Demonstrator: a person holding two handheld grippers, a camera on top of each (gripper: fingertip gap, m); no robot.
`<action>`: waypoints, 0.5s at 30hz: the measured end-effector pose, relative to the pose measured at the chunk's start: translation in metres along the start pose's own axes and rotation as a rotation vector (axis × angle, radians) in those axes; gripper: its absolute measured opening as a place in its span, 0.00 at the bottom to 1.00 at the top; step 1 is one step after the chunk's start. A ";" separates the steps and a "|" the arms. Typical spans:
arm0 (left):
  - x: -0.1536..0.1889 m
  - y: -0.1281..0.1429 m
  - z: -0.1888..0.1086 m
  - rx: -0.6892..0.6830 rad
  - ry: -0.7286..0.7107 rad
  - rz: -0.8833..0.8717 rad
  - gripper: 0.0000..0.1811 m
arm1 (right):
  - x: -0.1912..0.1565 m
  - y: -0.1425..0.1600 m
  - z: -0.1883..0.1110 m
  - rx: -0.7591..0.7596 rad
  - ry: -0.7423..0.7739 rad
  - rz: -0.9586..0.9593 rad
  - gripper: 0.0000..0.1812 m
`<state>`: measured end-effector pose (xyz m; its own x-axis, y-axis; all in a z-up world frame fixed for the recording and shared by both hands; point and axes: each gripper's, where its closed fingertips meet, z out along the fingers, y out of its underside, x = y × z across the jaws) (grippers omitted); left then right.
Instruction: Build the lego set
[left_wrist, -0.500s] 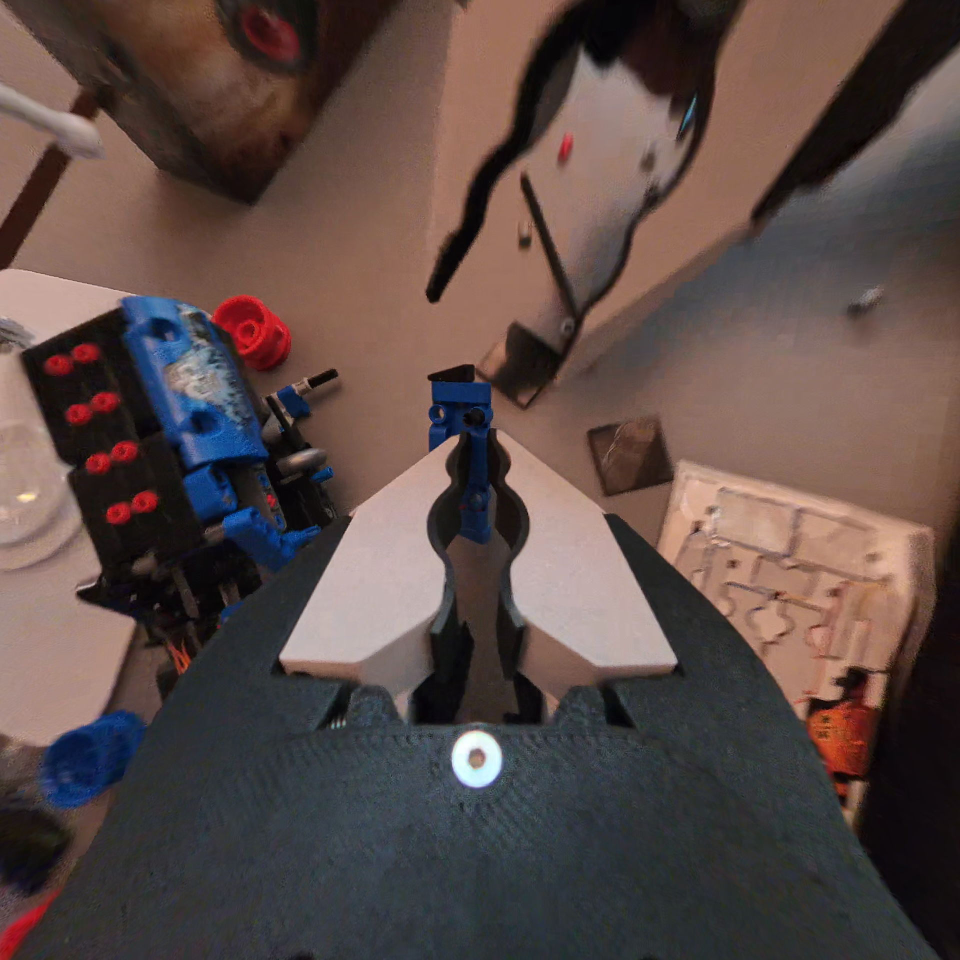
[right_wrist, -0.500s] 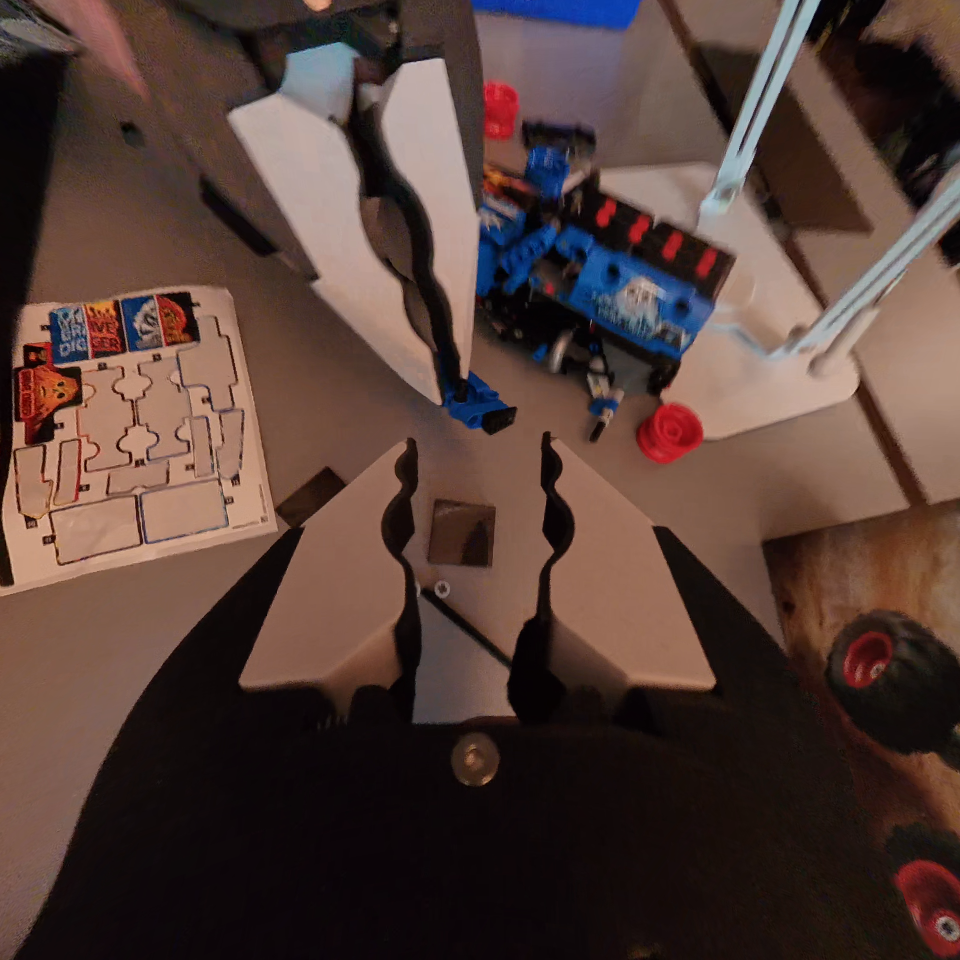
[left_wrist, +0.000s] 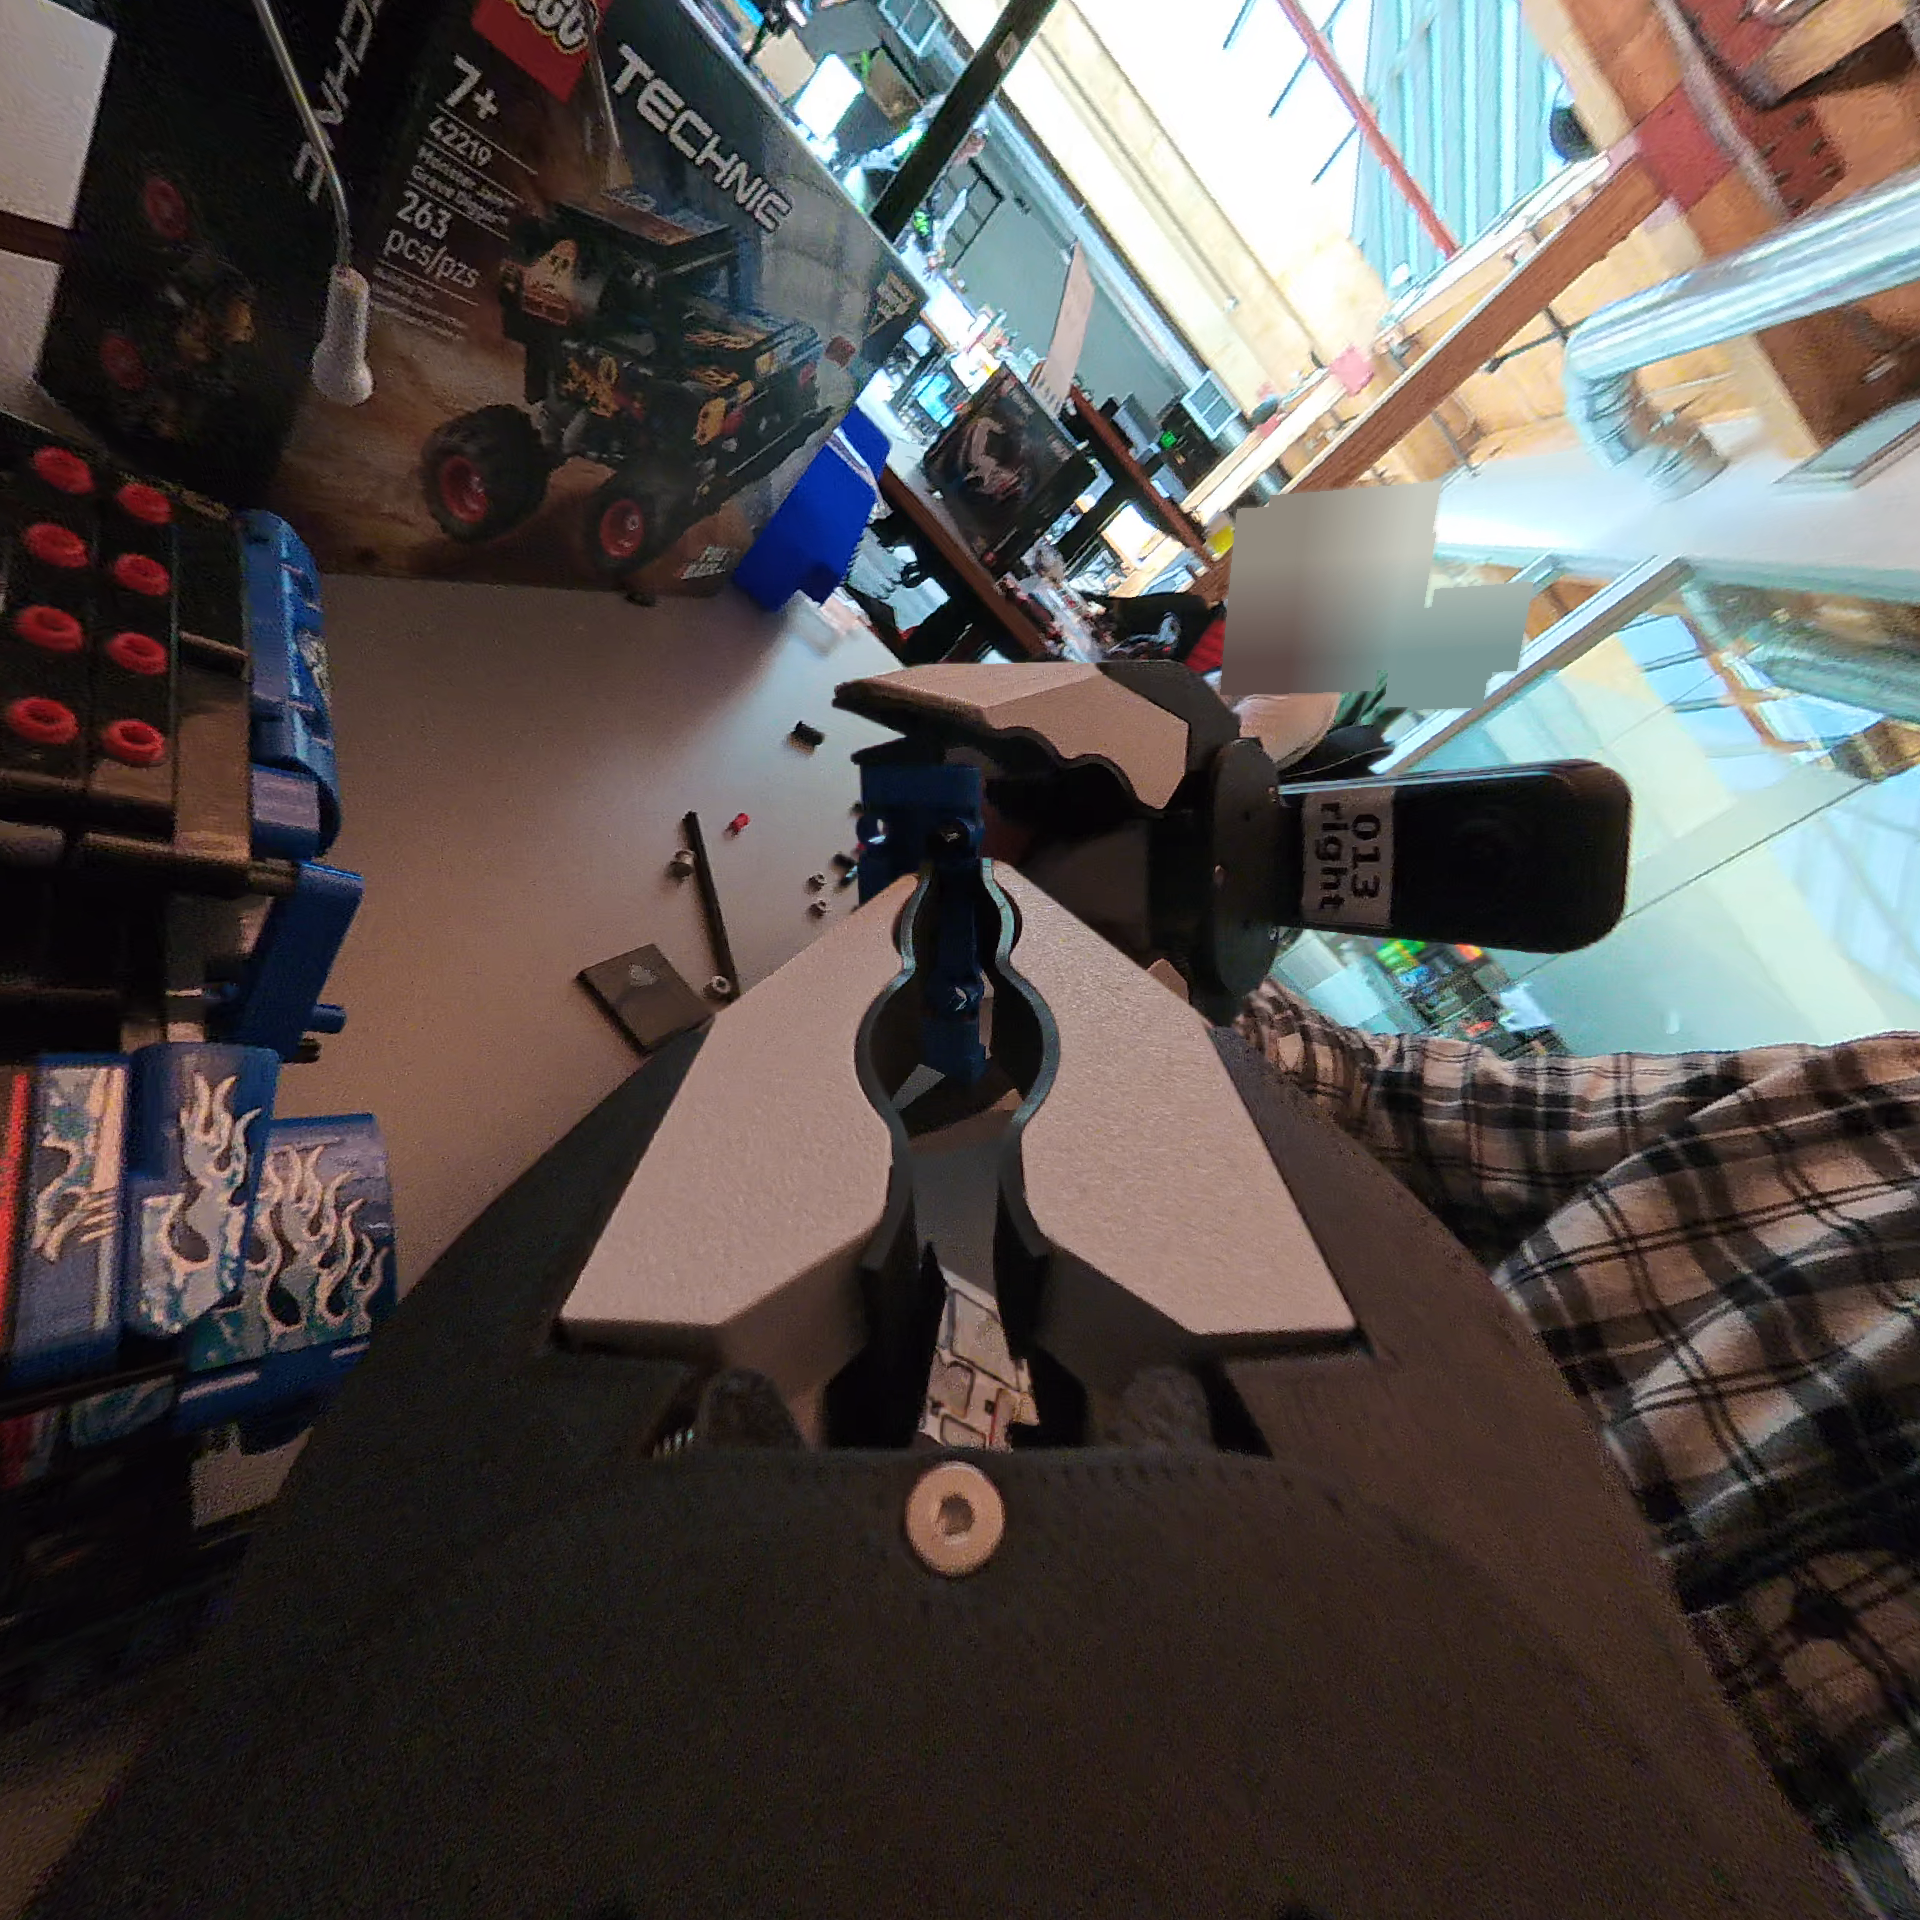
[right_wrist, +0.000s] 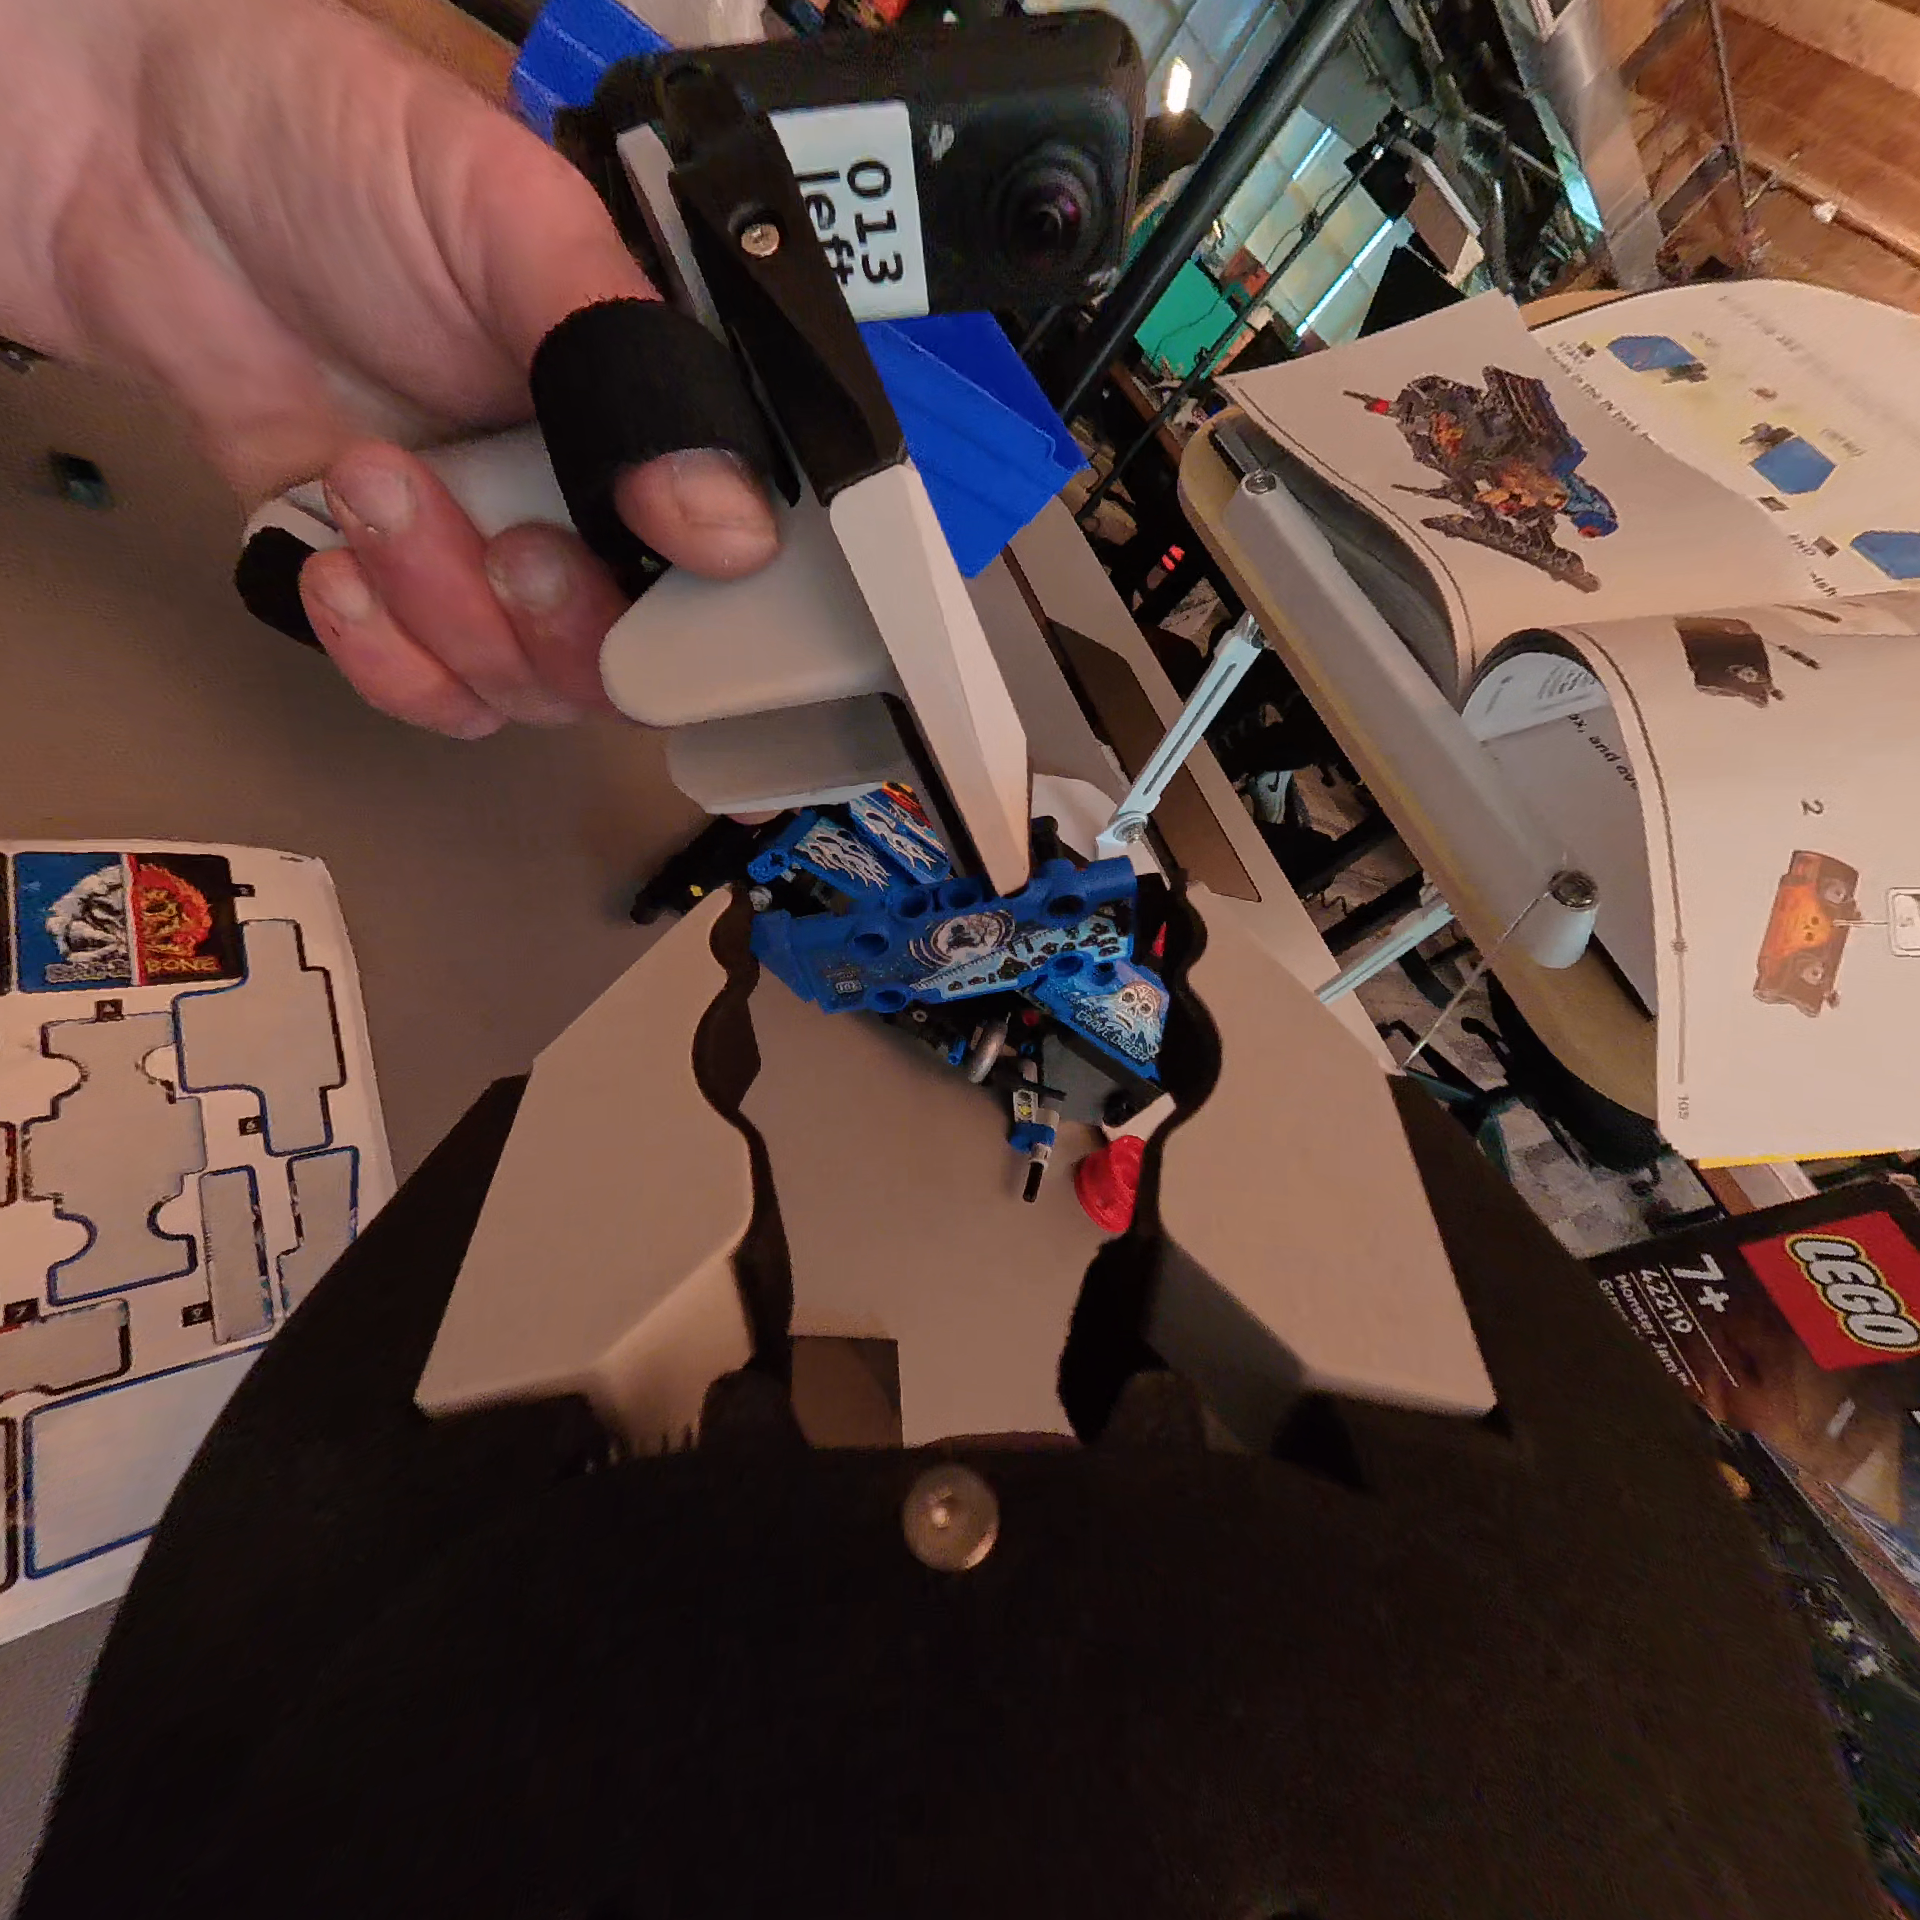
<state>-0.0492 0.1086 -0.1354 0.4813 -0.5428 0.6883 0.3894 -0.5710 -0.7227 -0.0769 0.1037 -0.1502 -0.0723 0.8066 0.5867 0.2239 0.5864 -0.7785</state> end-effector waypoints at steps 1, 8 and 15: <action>0.001 0.000 0.000 0.006 0.012 -0.012 0.03 | 0.000 -0.001 -0.001 0.003 -0.006 0.003 0.42; -0.012 -0.004 -0.013 -0.061 -0.149 0.175 0.17 | -0.003 0.022 0.009 -0.081 -0.069 0.180 0.42; -0.101 -0.020 -0.048 -0.387 -0.599 0.607 0.45 | -0.011 0.058 0.035 -0.233 -0.133 0.590 0.42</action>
<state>-0.1435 0.1452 -0.1875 0.8831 -0.4685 -0.0250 -0.2974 -0.5179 -0.8021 -0.0972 0.1320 -0.2097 0.0110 0.9994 0.0313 0.4669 0.0226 -0.8840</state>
